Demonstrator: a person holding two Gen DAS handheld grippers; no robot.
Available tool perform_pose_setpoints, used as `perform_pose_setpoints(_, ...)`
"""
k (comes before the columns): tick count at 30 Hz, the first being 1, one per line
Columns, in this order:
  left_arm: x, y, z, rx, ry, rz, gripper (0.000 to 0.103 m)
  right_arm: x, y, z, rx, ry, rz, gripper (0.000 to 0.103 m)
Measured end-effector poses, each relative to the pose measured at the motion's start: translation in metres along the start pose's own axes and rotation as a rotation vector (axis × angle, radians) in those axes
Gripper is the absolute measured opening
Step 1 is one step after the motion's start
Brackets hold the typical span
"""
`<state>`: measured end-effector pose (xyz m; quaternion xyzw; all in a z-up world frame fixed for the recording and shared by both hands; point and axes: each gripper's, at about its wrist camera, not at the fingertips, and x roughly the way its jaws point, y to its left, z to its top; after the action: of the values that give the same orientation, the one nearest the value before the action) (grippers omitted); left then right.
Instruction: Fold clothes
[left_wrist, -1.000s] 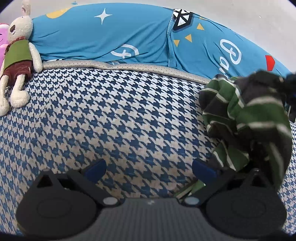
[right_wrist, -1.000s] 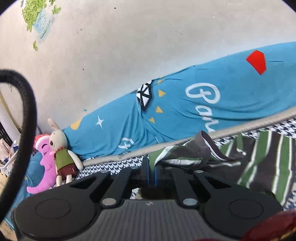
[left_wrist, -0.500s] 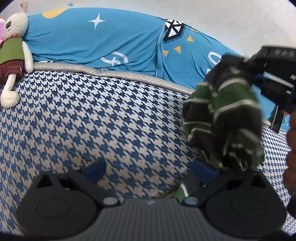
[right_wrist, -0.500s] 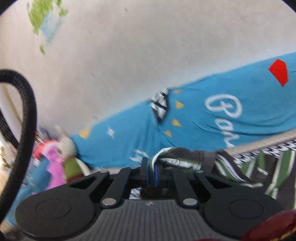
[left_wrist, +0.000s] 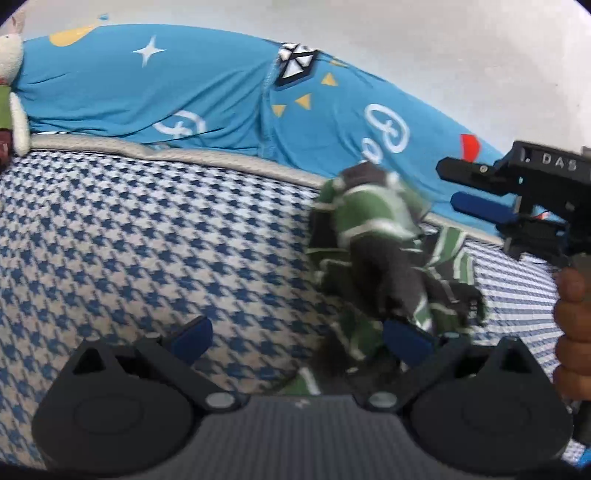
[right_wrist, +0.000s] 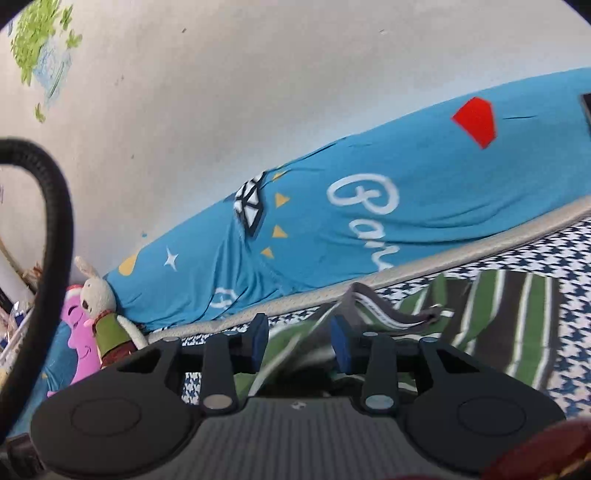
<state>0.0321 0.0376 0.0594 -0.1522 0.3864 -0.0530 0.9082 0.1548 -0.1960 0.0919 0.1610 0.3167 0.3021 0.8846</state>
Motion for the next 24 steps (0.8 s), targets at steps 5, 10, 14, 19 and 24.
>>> perform_pose_setpoints(5,0.003,-0.019,0.002,0.06,-0.023,0.034,0.103,-0.014,-0.021,0.002,0.016,-0.012,-0.079,0.042)
perform_pose_setpoints(10,0.008,-0.021,0.009,0.05,-0.029,0.047,0.103,-0.027,-0.048,0.003,0.068,-0.019,-0.155,0.043)
perform_pose_setpoints(14,0.017,-0.022,0.018,0.056,-0.049,0.05,0.103,-0.034,-0.068,0.003,0.11,-0.009,-0.197,0.051)
perform_pose_setpoints(19,0.035,-0.02,0.024,0.036,-0.038,0.04,0.103,-0.029,-0.087,-0.003,0.125,0.047,-0.274,0.057)
perform_pose_setpoints(24,0.049,-0.019,0.029,0.016,-0.019,0.016,0.103,-0.019,-0.1,-0.01,0.172,0.113,-0.336,0.061)
